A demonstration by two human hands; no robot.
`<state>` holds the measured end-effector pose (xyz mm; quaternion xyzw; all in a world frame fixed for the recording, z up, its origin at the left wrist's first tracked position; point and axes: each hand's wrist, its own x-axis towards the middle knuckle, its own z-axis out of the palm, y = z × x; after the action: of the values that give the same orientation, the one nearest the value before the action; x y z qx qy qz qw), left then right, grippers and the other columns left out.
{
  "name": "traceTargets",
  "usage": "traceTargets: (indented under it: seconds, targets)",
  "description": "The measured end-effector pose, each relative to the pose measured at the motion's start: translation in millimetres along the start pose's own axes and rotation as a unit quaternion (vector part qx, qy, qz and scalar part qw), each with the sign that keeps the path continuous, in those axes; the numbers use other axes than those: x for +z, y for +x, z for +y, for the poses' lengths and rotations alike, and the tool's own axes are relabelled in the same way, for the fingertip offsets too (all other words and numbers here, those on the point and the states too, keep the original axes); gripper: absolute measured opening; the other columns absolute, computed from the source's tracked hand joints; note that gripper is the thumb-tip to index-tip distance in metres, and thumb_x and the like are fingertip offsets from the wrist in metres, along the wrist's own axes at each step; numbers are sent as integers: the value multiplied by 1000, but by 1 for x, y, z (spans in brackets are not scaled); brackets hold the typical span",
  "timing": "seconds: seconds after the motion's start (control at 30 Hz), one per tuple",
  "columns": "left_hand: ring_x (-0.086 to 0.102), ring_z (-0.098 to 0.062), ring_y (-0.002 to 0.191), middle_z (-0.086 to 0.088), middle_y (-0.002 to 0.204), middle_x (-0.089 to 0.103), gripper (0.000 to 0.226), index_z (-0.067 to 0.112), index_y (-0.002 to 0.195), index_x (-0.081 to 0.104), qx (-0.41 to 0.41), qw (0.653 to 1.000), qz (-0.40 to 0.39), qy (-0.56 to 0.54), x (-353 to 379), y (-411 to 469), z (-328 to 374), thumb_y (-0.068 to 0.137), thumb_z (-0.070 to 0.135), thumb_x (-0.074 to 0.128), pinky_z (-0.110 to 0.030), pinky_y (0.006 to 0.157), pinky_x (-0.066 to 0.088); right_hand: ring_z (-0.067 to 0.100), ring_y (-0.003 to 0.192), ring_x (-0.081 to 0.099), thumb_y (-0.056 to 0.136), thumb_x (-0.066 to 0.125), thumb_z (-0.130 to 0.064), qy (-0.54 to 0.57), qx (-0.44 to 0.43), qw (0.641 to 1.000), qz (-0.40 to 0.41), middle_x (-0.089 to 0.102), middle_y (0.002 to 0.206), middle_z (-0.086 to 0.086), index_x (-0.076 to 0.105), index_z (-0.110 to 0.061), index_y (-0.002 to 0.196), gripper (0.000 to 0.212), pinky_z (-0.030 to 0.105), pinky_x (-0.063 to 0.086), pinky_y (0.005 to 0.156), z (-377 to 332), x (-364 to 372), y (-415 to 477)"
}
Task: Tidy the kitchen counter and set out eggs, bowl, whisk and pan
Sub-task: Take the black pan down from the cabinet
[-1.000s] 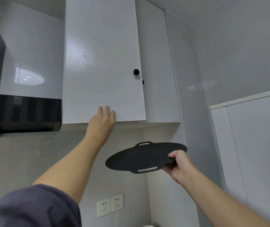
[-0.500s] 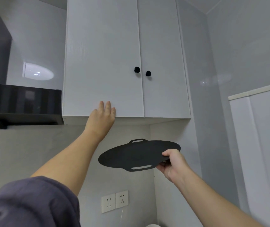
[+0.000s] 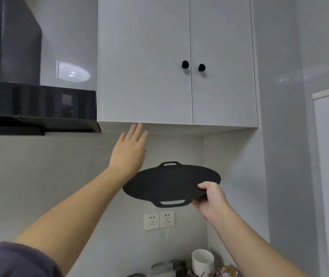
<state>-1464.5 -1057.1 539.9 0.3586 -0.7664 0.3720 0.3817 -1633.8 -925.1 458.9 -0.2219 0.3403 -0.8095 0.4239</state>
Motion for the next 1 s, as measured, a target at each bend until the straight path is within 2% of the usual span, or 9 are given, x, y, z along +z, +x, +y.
traceTargets:
  seconds: [0.13, 0.23, 0.43, 0.53, 0.6, 0.67, 0.77, 0.87, 1.0]
  targets:
    - [18, -24, 146, -8, 158, 20, 52, 11, 143, 36, -134, 974, -52, -174, -3, -82, -10, 95, 20, 52, -38, 111, 31, 23, 70, 60, 90, 38, 6, 0, 30, 999, -11, 63, 81, 11, 55, -7, 88, 22, 26, 53, 40, 34, 10, -13]
    - [10, -17, 148, -3, 160, 13, 54, 16, 147, 32, -280, 917, -88, -270, -21, -139, -33, 97, 25, 49, -35, 112, 26, 21, 70, 60, 90, 40, 5, 10, 55, 998, -23, 64, 81, 8, 57, -9, 90, 22, 24, 51, 40, 71, 22, -31]
    - [30, -22, 141, -3, 153, 31, 64, 17, 149, 27, -525, 757, -116, -371, -92, -268, -117, 93, 28, 55, -39, 111, 31, 21, 82, 64, 88, 44, 4, 27, 125, 989, -74, 67, 94, 7, 59, -11, 99, 23, 24, 54, 49, 164, 65, -105]
    - [54, -28, 120, -12, 142, 43, 66, 10, 150, 21, -607, 628, -69, -482, -134, -334, -160, 95, 21, 55, -43, 100, 47, 20, 82, 64, 90, 44, 3, 21, 161, 980, -112, 68, 91, 5, 59, -10, 94, 21, 29, 54, 61, 211, 93, -162]
    - [67, -26, 100, -13, 130, 54, 54, 5, 146, 30, -637, 553, -29, -536, -169, -381, -190, 97, 15, 52, -40, 87, 56, 19, 77, 67, 90, 44, 3, 20, 188, 973, -133, 71, 87, 5, 61, -7, 98, 21, 28, 55, 61, 247, 114, -202]
    - [72, -19, 82, -13, 111, 67, 29, 0, 126, 53, -648, 510, 0, -566, -199, -421, -213, 99, 9, 46, -32, 70, 60, 21, 80, 68, 90, 45, 2, 25, 217, 965, -144, 71, 99, 9, 59, -3, 112, 27, 28, 58, 62, 281, 129, -236]
    - [71, -18, 68, -12, 87, 71, 20, 0, 99, 60, -674, 473, 51, -565, -256, -491, -254, 99, 4, 41, -29, 58, 58, 25, 92, 65, 88, 47, 1, 22, 276, 949, -153, 64, 121, 14, 54, -2, 125, 38, 33, 59, 73, 345, 161, -300]
    - [72, -21, 72, -15, 90, 71, 20, -4, 104, 58, -696, 439, 78, -563, -301, -552, -289, 99, 3, 40, -31, 59, 58, 27, 93, 65, 89, 47, 2, -3, 329, 929, -168, 64, 119, 15, 55, -2, 122, 33, 41, 51, 94, 394, 187, -357]
    - [72, -21, 69, -14, 87, 71, 21, -6, 102, 59, -721, 429, 104, -535, -339, -623, -330, 97, -2, 39, -32, 58, 58, 28, 93, 65, 89, 47, 0, -34, 390, 900, -192, 66, 116, 15, 55, 0, 125, 37, 38, 52, 85, 460, 217, -413]
